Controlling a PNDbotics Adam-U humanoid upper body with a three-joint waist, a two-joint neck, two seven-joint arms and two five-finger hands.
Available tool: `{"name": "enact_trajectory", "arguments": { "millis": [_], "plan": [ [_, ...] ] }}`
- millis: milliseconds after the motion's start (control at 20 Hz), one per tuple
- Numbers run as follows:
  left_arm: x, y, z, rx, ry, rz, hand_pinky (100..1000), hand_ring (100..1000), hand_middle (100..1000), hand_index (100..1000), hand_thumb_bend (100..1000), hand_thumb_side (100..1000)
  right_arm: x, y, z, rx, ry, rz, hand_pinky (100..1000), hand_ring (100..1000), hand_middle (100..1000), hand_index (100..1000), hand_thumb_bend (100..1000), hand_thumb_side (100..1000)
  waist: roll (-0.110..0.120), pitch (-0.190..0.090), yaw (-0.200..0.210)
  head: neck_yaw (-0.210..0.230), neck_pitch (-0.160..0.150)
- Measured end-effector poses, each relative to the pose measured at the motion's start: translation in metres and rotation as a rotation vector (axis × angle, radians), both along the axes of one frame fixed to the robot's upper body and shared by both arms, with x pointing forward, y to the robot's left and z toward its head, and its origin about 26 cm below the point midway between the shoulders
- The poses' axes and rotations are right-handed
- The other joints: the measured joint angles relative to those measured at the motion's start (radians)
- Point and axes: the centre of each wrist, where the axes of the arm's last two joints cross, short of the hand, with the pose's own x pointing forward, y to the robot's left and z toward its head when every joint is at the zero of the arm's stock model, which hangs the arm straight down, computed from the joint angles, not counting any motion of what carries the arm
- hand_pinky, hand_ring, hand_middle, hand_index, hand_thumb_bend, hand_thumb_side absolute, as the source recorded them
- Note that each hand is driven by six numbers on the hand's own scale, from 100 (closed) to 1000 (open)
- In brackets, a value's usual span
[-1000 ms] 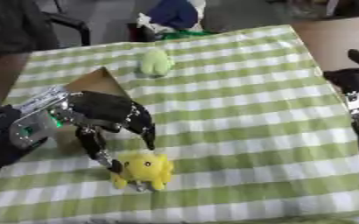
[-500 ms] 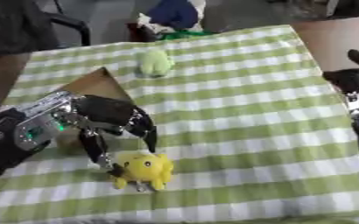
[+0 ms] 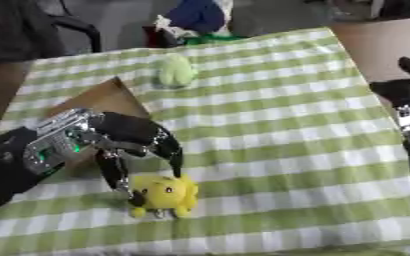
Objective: Pick up objects on the table and place them in the box.
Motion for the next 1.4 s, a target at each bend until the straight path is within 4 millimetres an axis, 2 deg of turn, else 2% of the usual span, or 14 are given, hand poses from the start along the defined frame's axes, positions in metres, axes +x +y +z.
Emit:
{"name": "enact_trajectory", "arguments": {
  "millis": [200,600,750,950,1050,1400],
  "plan": [
    [0.000,0.000,-0.004,0.007,0.018,0.013,758,698,652,744,628,119,0.000,0.000,0.000,0.000,0.000,0.000,889,780,622,926,100,657,0.000,0.001,-0.001,0.003,0.000],
    [0.002,0.001,-0.007,0.006,0.036,0.031,700,623,567,688,507,100,0.000,0.000,0.000,0.001,0.000,0.000,890,780,622,926,100,657,0.000,0.006,-0.003,0.007,0.000],
    [0.002,0.003,-0.009,0.006,0.043,0.040,661,583,526,658,413,100,0.000,0.000,0.000,0.001,0.000,0.000,890,780,622,926,100,657,0.000,0.006,-0.003,0.008,0.000],
    [0.004,0.003,-0.011,-0.001,0.049,0.049,605,512,453,588,191,100,0.000,0.000,0.000,0.001,0.000,0.000,889,780,622,926,100,656,0.000,0.006,-0.003,0.008,0.000],
    [0.005,0.005,-0.012,-0.004,0.051,0.056,583,484,416,552,121,100,0.000,0.000,0.000,0.001,0.000,0.000,890,780,622,926,100,657,0.000,0.006,-0.003,0.008,0.000],
    [0.011,0.014,-0.008,-0.046,0.037,0.076,563,450,372,509,100,100,0.000,0.000,0.000,0.001,0.000,0.000,889,780,622,926,100,657,0.000,0.006,-0.001,0.008,0.000]
  ]
}}
